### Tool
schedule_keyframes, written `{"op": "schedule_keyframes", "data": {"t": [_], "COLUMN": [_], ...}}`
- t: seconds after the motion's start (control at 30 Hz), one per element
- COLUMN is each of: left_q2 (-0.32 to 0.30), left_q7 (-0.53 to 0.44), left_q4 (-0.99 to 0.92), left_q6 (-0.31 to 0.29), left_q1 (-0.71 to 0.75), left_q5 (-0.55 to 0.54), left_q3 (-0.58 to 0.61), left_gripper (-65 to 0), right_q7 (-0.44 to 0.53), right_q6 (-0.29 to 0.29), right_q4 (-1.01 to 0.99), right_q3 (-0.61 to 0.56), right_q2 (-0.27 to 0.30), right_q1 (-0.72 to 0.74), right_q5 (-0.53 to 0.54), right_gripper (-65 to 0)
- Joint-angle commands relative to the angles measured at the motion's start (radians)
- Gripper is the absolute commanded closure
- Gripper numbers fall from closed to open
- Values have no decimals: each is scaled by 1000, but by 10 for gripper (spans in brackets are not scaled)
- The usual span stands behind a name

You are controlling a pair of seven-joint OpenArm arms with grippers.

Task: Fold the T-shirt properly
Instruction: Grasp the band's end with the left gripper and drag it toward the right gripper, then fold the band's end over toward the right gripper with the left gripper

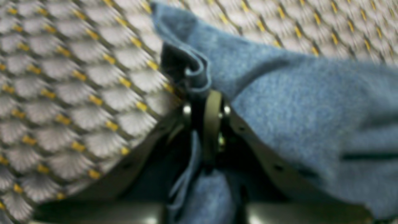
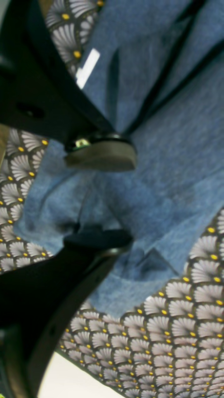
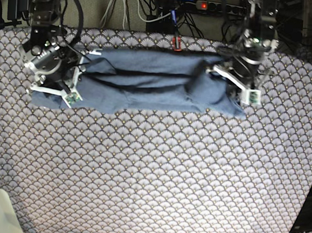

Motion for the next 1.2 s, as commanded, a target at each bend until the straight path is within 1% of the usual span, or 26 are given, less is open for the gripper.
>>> {"op": "schedule_keyframes", "data": {"t": [0.0, 0.13, 0.23, 0.27, 0.37, 0.43, 0.53, 0.63, 0.73, 0.93, 1.07, 1.13, 1.17], "left_q2": [2, 13, 26, 26, 22, 16, 18, 26, 30, 32, 35, 55, 61], "left_q7": [-28, -28, -27, -27, -27, -27, -27, -27, -21, 148, 161, 161, 161], "left_q4": [39, 105, 134, 138, 138, 138, 138, 138, 128, 125, 131, 138, 138], "left_q6": [-10, -7, -5, 4, 108, 194, 288, 363, 426, 555, 684, 724, 730], "left_q1": [0, 8, 8, 5, 0, -2, -2, -20, -41, -173, -206, -212, -213], "left_q5": [-3, 0, 3, 3, 50, 110, 202, 280, 323, 328, 328, 328, 328], "left_q3": [22, 96, 126, 134, 177, 235, 321, 413, 496, 645, 694, 696, 696], "left_gripper": [-4, -4, -4, -4, -4, -4, -4, -4, -4, -4, -4, -4, -4], "right_q7": [12, 12, 12, 12, 12, 12, 12, 12, 12, 12, 12, 12, 12], "right_q6": [-4, -4, -4, -4, -4, -4, -4, -4, -4, -4, -4, -4, -4], "right_q4": [16, 10, 10, 10, 10, 10, 10, 10, 10, 10, 10, 10, 10], "right_q3": [4, 4, 4, 4, 4, 4, 4, 4, 2, 2, 2, 2, 2], "right_q2": [7, 8, 8, 8, 8, 8, 8, 8, 8, 8, 8, 8, 8], "right_q1": [9, 9, 9, 9, 9, 9, 9, 7, 7, 7, 7, 7, 7], "right_q5": [0, 0, 0, 0, 0, 0, 0, 0, 0, 0, 0, 0, 0], "right_gripper": [-318, -318, -318, -318, -318, -318, -318, -318, -318, -318, -318, -318, -318]}}
